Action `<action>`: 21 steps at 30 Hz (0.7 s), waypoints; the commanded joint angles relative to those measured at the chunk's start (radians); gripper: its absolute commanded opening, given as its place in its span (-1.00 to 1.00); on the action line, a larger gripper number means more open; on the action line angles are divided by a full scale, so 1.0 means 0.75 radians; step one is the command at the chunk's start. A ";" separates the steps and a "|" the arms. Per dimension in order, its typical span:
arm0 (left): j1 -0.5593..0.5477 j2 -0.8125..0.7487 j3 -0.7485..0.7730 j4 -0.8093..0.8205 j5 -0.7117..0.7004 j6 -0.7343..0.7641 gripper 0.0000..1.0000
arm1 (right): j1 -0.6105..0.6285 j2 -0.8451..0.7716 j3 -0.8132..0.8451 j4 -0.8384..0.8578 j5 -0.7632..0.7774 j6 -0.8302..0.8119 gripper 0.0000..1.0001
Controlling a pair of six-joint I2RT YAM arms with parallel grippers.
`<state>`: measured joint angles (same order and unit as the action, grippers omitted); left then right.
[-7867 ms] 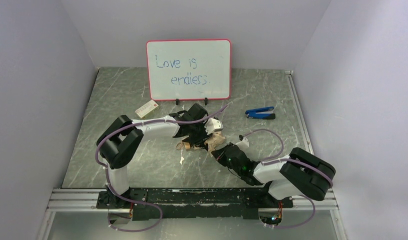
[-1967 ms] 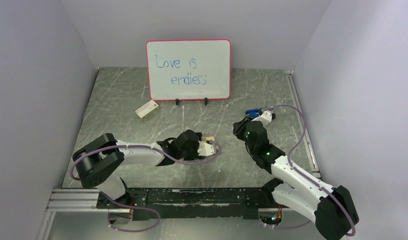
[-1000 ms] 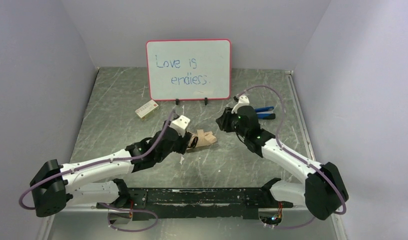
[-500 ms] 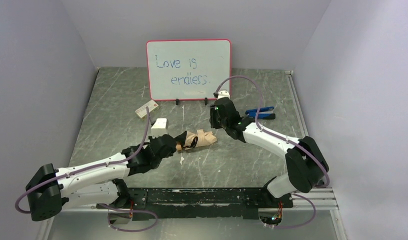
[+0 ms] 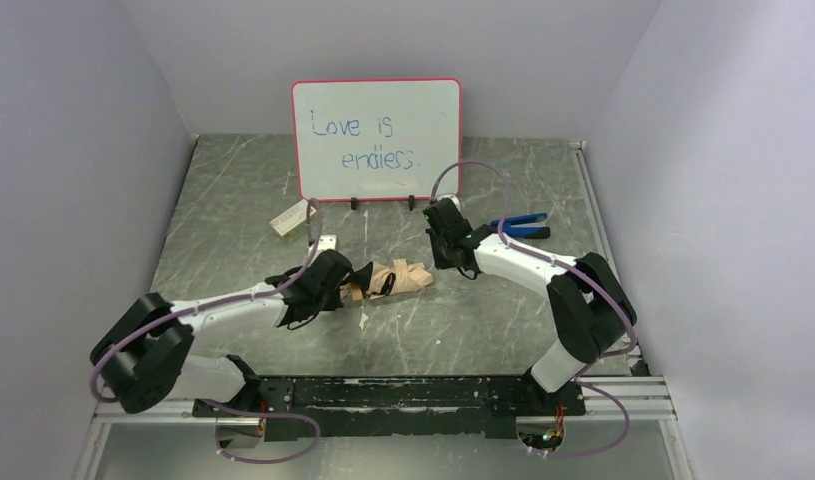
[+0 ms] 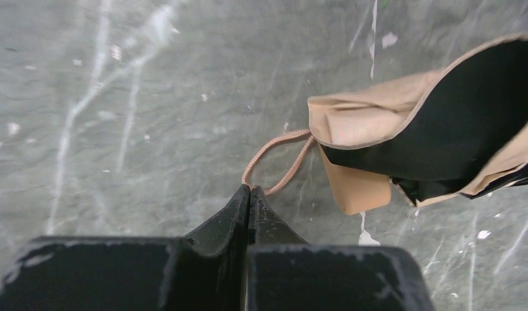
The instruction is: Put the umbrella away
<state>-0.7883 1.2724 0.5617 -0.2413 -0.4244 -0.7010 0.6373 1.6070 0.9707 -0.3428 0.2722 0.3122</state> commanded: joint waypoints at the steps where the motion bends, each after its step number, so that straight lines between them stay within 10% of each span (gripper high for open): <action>1: 0.015 0.135 0.038 0.155 0.213 0.110 -0.90 | -0.008 0.051 0.049 -0.042 -0.150 -0.025 -0.88; 14: 0.009 0.437 0.204 0.313 0.346 0.212 -0.91 | -0.008 0.074 -0.049 0.236 -0.687 0.044 -0.93; 21: 0.016 0.564 0.394 0.261 0.320 0.307 -0.90 | -0.024 -0.024 -0.070 0.221 -0.325 0.119 -0.83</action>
<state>-0.7574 1.6211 0.7807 -0.0872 -0.3054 -0.4908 0.5945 1.6489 0.9047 -0.2817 -0.0048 0.3252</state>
